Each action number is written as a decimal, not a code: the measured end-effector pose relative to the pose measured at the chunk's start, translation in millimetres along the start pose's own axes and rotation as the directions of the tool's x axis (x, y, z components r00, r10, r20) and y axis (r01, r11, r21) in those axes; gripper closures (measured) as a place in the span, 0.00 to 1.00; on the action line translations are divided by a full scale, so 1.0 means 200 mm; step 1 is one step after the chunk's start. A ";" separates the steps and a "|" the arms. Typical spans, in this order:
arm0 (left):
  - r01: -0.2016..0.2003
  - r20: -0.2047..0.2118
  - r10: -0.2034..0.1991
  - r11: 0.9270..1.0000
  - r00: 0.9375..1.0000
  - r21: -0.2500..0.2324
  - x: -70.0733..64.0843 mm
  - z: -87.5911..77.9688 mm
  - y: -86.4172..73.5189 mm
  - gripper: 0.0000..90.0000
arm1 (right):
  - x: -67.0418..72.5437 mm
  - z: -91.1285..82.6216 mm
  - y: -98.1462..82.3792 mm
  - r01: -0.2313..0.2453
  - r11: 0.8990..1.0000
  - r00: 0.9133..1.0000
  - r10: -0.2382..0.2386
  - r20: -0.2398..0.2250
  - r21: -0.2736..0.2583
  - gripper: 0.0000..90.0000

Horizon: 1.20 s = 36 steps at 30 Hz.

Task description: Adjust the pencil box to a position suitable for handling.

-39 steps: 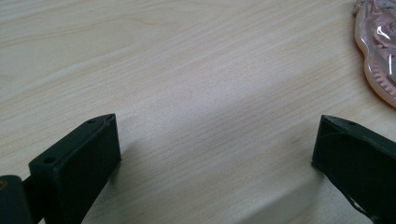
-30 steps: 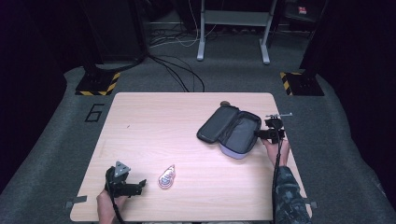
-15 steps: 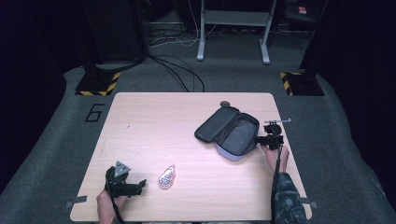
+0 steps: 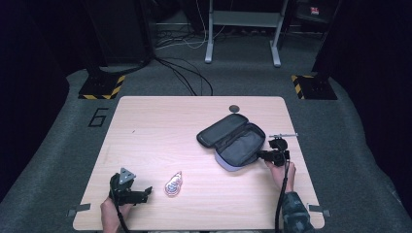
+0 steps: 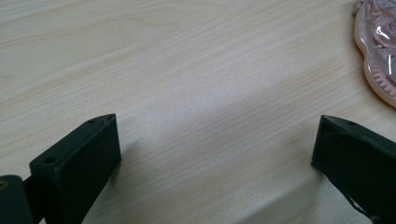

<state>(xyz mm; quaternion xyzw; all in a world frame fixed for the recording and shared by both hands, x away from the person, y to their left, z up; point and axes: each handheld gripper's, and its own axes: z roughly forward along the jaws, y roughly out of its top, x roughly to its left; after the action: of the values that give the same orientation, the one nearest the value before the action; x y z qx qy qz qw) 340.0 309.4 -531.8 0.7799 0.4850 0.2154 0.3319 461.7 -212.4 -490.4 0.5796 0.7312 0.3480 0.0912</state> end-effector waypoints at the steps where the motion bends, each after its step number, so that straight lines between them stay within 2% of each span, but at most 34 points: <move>1: 0.000 0.000 0.000 1.000 1.000 -0.001 0.00 0.00 0.00 0.01 | 0.01 0.00 -0.01 0.002 1.000 1.000 -0.002 -0.011 0.000 0.84; 6: -0.005 0.005 0.005 1.000 1.000 0.002 0.00 0.00 0.00 0.01 | 0.07 0.00 -0.05 0.028 1.000 0.999 -0.028 -0.031 0.005 0.82; 10: -0.006 0.006 0.006 1.000 1.000 0.003 0.00 0.00 0.00 0.01 | 0.10 0.02 -0.07 0.024 1.000 0.999 -0.024 -0.048 0.016 0.82; 12: -0.005 0.006 0.005 1.000 1.000 0.002 0.00 0.00 0.00 0.01 | 0.13 0.02 -0.09 0.039 0.999 0.997 -0.038 -0.060 0.016 0.82; 20: -0.006 0.003 0.006 1.000 1.000 -0.003 0.00 0.00 0.00 0.01 | 0.22 0.03 -0.14 0.052 0.998 0.992 -0.048 -0.115 0.030 0.81; 23: 0.000 0.003 0.000 1.000 1.000 -0.002 0.00 0.00 0.00 0.01 | 0.24 0.03 -0.14 0.075 0.997 0.990 -0.071 -0.123 0.026 0.79; 26: -0.008 0.006 0.008 1.000 1.000 0.003 0.00 0.00 0.00 0.02 | 0.24 0.01 -0.13 0.084 0.996 0.989 -0.083 -0.120 0.009 0.71; 31: -0.007 0.006 0.007 1.000 1.000 0.002 0.00 0.00 0.00 0.02 | 0.20 -0.06 -0.10 0.101 0.995 0.992 -0.102 -0.077 -0.027 0.54; 36: -0.008 0.006 0.008 1.000 1.000 0.003 0.00 0.00 0.00 0.02 | 0.13 -0.10 -0.05 0.108 0.992 0.993 -0.110 -0.032 -0.060 0.49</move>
<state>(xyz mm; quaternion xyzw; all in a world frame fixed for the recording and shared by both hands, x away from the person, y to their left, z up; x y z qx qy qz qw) 339.7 309.9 -531.5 0.7831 0.4811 0.2136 0.3311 435.3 -196.8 -474.5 0.5296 0.7530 0.3736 0.1138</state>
